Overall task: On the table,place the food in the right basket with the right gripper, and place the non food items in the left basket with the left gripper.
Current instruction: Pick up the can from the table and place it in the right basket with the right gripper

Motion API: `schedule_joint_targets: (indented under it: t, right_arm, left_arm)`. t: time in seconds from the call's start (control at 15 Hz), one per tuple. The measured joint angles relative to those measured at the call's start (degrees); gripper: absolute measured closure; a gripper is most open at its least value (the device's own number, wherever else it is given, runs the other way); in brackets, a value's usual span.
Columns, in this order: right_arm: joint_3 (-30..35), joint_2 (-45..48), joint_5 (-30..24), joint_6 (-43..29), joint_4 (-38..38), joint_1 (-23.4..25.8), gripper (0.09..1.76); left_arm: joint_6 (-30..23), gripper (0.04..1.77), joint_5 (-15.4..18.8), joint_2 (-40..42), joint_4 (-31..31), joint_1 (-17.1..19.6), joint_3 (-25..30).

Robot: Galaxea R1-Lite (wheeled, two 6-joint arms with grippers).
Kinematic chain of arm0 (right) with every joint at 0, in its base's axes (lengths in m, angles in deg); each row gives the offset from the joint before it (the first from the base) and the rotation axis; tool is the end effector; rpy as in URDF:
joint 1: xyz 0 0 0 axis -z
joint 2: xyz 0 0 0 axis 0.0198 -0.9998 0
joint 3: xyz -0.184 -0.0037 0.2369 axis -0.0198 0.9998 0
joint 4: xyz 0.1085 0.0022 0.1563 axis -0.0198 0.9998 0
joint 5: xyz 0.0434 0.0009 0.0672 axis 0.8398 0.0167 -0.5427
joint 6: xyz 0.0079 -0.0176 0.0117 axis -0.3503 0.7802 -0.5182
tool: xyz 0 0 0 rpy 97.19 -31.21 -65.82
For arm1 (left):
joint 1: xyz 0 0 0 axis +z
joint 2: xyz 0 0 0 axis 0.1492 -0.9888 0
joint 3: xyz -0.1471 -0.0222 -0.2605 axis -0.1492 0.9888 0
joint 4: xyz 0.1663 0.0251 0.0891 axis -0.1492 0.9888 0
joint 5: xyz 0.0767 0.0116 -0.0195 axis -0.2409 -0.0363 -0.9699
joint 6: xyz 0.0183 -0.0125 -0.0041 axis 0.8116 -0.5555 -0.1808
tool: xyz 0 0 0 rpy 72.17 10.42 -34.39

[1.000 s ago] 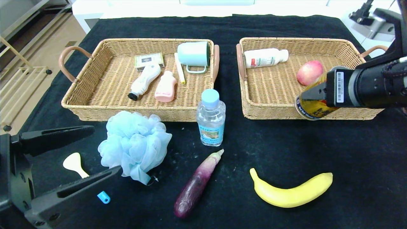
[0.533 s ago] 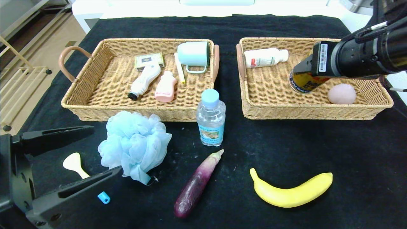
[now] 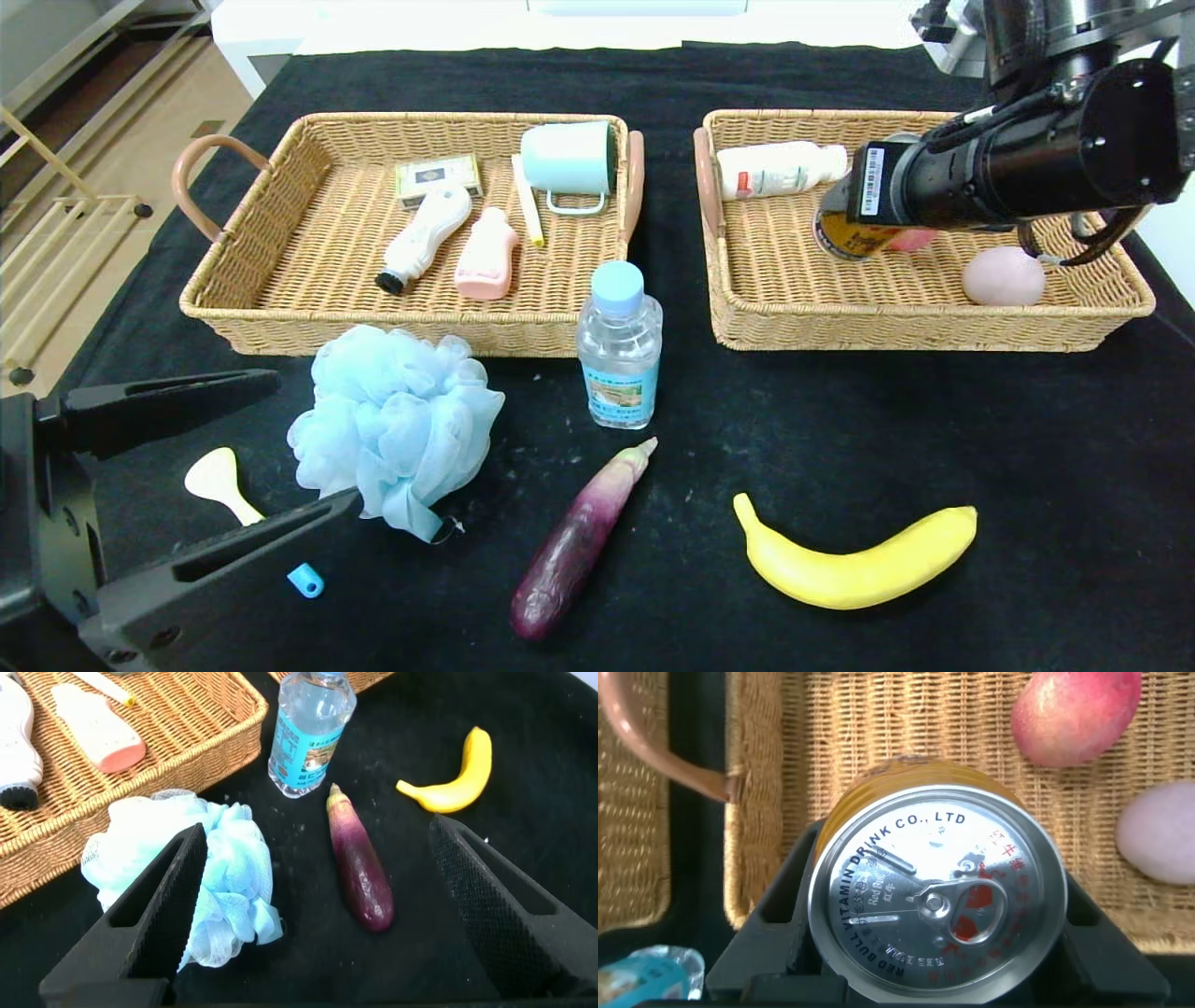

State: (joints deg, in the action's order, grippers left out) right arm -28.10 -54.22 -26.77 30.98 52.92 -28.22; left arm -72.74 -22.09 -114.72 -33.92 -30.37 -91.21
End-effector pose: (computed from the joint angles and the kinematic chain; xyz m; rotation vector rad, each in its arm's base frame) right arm 0.3045 0.1603 0.3429 0.0944 0.3464 0.0259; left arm 0.1052 -0.0503 0.2521 0.1508 0.0085 -0.7329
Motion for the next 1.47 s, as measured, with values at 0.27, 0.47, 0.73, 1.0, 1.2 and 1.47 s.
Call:
schedule_joint_targets:
  t: [0.27,0.47,0.73,1.0,1.2,1.47]
  right_arm:
    - [-0.02,-3.06,-0.04,1.68,-6.90,0.91,0.66]
    - [-0.09,-5.99,-0.02,3.94,-13.85,1.99,0.66]
    - [-0.09,-8.08,0.11,4.18,-15.34,2.35,0.66]
    - [0.33,-8.58,0.02,3.91,-15.27,2.38,0.66]
    - [0.41,-8.66,-0.15,3.96,-15.25,2.05,0.66]
    - [0.41,-8.63,-0.17,3.99,-15.06,2.24,0.59]
  left_arm:
    - [0.02,0.09,0.02,0.00,0.00,0.00,0.00]
    - [0.00,0.09,0.02,-0.01,-0.06,0.00,0.00]
    - [0.00,0.09,0.02,0.00,-0.06,0.00,0.00]
    - [0.00,0.09,0.02,0.00,-0.04,0.00,0.00]
    - [0.00,0.09,0.02,0.07,-0.02,0.00,0.00]
    - [0.02,0.09,0.02,0.07,-0.02,-0.02,0.00]
